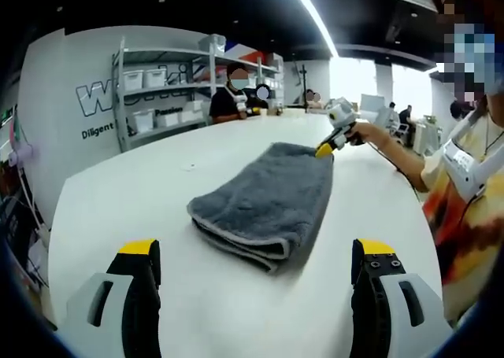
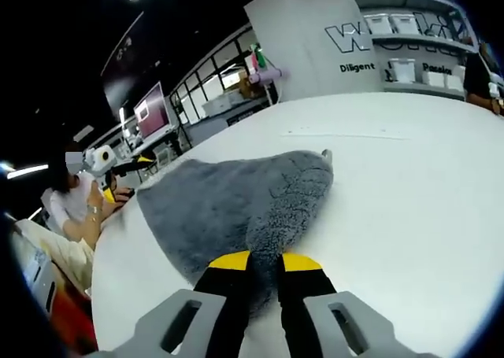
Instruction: Fold the towel on the table until its edges align and the towel forms a compact rectangular stack.
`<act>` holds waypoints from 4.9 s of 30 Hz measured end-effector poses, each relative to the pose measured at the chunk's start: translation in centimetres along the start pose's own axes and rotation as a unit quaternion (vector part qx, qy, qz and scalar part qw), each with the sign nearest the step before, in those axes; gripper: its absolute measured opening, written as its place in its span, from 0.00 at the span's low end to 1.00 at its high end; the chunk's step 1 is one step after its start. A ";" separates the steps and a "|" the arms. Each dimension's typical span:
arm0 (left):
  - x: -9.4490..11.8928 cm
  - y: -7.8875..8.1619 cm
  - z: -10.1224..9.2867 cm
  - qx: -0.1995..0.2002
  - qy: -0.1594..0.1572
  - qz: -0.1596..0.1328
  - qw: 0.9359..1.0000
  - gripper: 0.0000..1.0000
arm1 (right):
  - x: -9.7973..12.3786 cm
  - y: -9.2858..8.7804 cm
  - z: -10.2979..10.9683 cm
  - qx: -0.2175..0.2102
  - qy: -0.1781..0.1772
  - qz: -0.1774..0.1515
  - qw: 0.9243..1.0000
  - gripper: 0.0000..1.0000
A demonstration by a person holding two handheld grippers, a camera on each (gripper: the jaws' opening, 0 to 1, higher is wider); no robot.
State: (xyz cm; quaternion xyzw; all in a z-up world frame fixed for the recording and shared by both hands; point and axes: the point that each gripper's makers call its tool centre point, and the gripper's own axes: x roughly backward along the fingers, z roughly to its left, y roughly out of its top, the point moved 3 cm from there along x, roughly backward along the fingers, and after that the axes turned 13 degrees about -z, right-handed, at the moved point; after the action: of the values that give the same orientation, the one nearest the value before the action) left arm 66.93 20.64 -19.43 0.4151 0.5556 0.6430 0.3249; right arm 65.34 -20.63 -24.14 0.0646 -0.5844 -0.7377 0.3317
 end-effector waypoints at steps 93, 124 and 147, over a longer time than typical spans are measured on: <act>0.2 -0.2 -0.4 0.022 -0.010 0.000 1.000 0.99 | 2.0 12.3 9.0 0.438 -0.158 0.037 0.884 0.05; 0.1 0.0 -0.4 0.016 -0.014 -0.001 1.000 0.99 | -6.5 8.6 18.5 0.507 -0.035 0.071 0.858 0.04; -0.1 -0.1 -0.7 0.013 -0.015 0.005 1.000 0.99 | -11.8 3.2 19.6 0.484 0.029 0.110 0.867 0.06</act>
State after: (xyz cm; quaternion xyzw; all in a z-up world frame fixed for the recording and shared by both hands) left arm 66.30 20.23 -19.60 0.4317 0.5567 0.6309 0.3251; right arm 66.33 1.84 -18.66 0.1740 -0.8616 -0.3182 0.3550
